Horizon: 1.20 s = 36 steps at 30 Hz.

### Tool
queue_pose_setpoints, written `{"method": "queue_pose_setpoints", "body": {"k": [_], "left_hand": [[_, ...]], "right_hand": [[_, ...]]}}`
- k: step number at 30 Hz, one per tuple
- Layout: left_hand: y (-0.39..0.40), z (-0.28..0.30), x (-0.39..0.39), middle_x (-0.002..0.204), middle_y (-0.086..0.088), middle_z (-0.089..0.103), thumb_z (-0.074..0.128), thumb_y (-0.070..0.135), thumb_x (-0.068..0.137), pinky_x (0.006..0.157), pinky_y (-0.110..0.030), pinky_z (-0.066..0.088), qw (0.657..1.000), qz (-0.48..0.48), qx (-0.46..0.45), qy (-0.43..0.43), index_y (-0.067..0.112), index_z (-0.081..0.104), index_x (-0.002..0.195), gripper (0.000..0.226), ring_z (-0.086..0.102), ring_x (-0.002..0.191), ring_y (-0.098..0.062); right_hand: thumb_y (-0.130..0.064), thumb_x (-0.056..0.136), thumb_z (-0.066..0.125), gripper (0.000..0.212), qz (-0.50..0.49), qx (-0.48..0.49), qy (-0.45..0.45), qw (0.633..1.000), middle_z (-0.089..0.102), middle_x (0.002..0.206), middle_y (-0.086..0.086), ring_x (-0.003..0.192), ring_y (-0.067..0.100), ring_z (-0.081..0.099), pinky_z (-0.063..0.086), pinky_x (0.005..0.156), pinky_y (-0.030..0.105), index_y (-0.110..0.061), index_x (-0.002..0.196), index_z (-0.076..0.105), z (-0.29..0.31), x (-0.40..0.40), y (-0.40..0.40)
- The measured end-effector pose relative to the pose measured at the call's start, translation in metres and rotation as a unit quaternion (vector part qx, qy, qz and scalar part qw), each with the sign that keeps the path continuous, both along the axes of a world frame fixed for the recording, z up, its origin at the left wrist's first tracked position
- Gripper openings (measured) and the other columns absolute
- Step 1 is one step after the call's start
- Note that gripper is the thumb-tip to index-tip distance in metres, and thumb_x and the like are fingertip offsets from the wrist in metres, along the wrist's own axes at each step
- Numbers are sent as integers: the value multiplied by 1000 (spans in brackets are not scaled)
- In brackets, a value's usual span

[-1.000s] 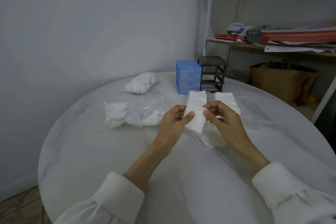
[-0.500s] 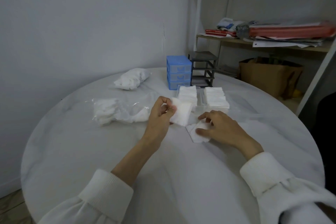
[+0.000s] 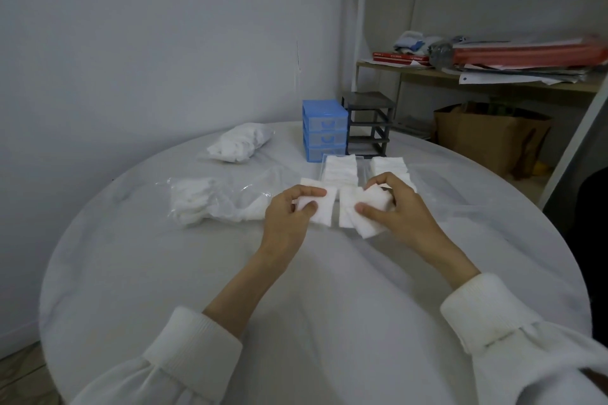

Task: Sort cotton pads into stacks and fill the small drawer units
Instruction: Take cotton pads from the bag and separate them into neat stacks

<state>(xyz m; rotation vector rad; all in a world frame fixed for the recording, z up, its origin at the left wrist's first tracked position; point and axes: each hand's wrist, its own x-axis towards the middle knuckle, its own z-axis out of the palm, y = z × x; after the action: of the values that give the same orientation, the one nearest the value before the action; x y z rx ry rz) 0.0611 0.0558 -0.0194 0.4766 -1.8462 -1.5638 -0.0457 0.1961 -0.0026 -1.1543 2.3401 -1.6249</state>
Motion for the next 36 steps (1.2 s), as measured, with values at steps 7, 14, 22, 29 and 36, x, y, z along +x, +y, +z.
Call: {"method": "queue_pose_setpoints", "body": {"k": [7, 14, 22, 29, 36], "left_hand": [[1, -1, -1, 110, 1, 65, 61, -7, 82, 82, -34, 53, 999, -35, -27, -4, 27, 66, 93, 35, 63, 93, -25], [13, 5, 1, 91, 8, 67, 49, -6, 89, 73, -21, 54, 994, -104, -10, 32, 24, 64, 93, 34, 64, 81, -6], [15, 7, 1, 84, 8, 66, 46, 10, 97, 73, -20, 52, 992, -107, 45, 39, 21, 63, 88, 23, 62, 78, -5], [15, 6, 2, 82, 11, 68, 50, 13, 95, 85, -37, 52, 993, -108, 21, 37, 22, 64, 89, 17, 63, 81, -8], [12, 4, 1, 82, 1, 65, 50, 7, 95, 70, -26, 48, 996, -73, 12, 51, 19, 61, 86, 18, 60, 74, -9]], "right_hand": [[-9, 87, 61, 23, 81, -96, -109, 986, 56, 94, -2, 77, 6, 56, 48, 58, 14, -24, 91, 45, 1, 8, -3], [-10, 83, 68, 17, 120, -80, -46, 989, 59, 90, -11, 81, 1, 56, 48, 65, 14, -22, 88, 56, -5, 7, -7], [-14, 80, 71, 17, 83, -89, -12, 993, 64, 86, -13, 79, -6, 59, 47, 65, 12, -26, 86, 61, -6, 6, -8], [-13, 80, 71, 17, 83, -84, 1, 993, 63, 86, -14, 78, -10, 59, 46, 62, 8, -25, 86, 60, -5, 8, -8], [-16, 80, 71, 13, 83, -74, 23, 994, 63, 87, -12, 80, -5, 57, 45, 67, 9, -23, 86, 61, -8, 6, -8]]}}
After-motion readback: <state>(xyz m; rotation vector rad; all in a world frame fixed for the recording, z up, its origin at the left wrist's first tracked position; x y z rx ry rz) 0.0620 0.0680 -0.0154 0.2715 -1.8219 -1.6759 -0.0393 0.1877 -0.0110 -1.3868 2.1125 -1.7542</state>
